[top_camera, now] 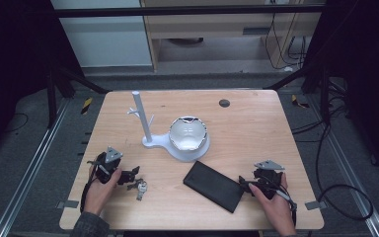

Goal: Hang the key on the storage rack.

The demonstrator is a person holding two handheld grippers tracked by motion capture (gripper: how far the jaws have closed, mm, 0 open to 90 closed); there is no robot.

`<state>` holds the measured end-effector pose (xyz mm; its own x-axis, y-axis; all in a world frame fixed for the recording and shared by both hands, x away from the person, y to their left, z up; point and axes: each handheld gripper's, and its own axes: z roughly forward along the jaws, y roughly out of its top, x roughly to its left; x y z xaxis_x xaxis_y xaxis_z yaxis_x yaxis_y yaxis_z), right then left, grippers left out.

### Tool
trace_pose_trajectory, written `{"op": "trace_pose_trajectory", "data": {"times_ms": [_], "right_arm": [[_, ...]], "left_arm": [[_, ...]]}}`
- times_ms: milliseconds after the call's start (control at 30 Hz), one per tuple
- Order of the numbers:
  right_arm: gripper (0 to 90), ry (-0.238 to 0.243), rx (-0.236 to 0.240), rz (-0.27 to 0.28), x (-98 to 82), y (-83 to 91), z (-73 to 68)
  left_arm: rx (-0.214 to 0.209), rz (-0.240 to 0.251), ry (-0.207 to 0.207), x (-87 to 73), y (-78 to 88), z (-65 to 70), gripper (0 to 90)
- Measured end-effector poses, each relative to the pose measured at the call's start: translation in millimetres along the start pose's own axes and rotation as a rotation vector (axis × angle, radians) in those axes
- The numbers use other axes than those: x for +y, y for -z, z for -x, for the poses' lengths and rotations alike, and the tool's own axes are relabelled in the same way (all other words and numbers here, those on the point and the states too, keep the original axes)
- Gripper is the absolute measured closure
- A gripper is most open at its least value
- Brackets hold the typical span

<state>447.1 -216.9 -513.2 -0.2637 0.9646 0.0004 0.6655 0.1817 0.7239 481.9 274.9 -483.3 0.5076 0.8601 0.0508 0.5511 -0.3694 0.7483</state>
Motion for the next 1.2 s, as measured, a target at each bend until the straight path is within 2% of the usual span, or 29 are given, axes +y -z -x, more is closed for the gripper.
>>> {"op": "trace_pose_trajectory", "data": {"times_ms": [100, 167, 200, 233, 267, 300, 367, 400, 533, 600, 700, 733, 867, 1067, 1200], "right_arm": [[0.4, 0.001, 0.002, -0.001, 0.2, -0.1, 0.1], [0.4, 0.001, 0.003, -0.001, 0.3, -0.2, 0.1], [0.4, 0.003, 0.006, -0.001, 0.4, -0.4, 0.2], [0.4, 0.014, 0.007, 0.0, 0.6, -0.8, 1.0], [0.4, 0.015, 0.008, -0.001, 0.7, -0.6, 1.1], [0.4, 0.015, 0.008, -0.001, 0.7, -0.6, 1.1], [0.4, 0.012, 0.008, -0.001, 0.7, -0.6, 0.9], [0.4, 0.012, 0.008, -0.001, 0.7, -0.6, 0.9], [0.4, 0.008, 0.009, 0.0, 0.8, -0.7, 0.4], [0.4, 0.009, 0.01, 0.0, 0.8, -0.7, 0.4], [0.4, 0.01, 0.008, 0.001, 1.6, -1.6, -0.6], [0.4, 0.012, 0.009, 0.002, 1.8, -1.8, -0.9], [0.5, 0.011, 0.008, 0.001, 1.8, -1.8, -1.3], [0.7, 0.011, 0.002, 0.002, 1.6, -1.7, -1.7], [0.7, 0.01, 0.002, 0.002, 1.6, -1.7, -1.8]], "left_arm": [[-0.012, -0.017, 0.037, 4.9, 11.6, 12.0, 5.3], [-0.023, -0.031, 0.032, 7.4, 15.2, 17.2, 5.4], [-0.023, -0.067, 0.004, 10.9, 19.8, 24.4, 5.4], [-0.034, -0.137, -0.025, 17.0, 25.9, 35.2, 5.4], [-0.04, -0.169, -0.036, 20.9, 29.3, 41.0, 5.4], [-0.04, -0.169, -0.036, 20.9, 29.3, 41.0, 5.5], [-0.056, -0.25, -0.064, 31.4, 35.1, 55.2, 5.7], [-0.056, -0.25, -0.064, 31.4, 35.1, 55.2, 6.4], [-0.083, -0.355, -0.12, 41.4, 36.5, 69.8, 10.8], [-0.085, -0.374, -0.134, 42.8, 36.1, 71.9, 12.3], [-0.119, -0.435, -0.176, 45.6, 32.4, 81.6, 22.0], [-0.125, -0.448, -0.188, 45.3, 31.2, 84.0, 27.0], [-0.136, -0.481, -0.206, 42.6, 27.4, 89.4, 35.4], [-0.163, -0.513, -0.205, 38.9, 24.5, 91.8, 44.9], [-0.153, -0.534, -0.182, 33.6, 18.8, 84.9, 48.8]]}}
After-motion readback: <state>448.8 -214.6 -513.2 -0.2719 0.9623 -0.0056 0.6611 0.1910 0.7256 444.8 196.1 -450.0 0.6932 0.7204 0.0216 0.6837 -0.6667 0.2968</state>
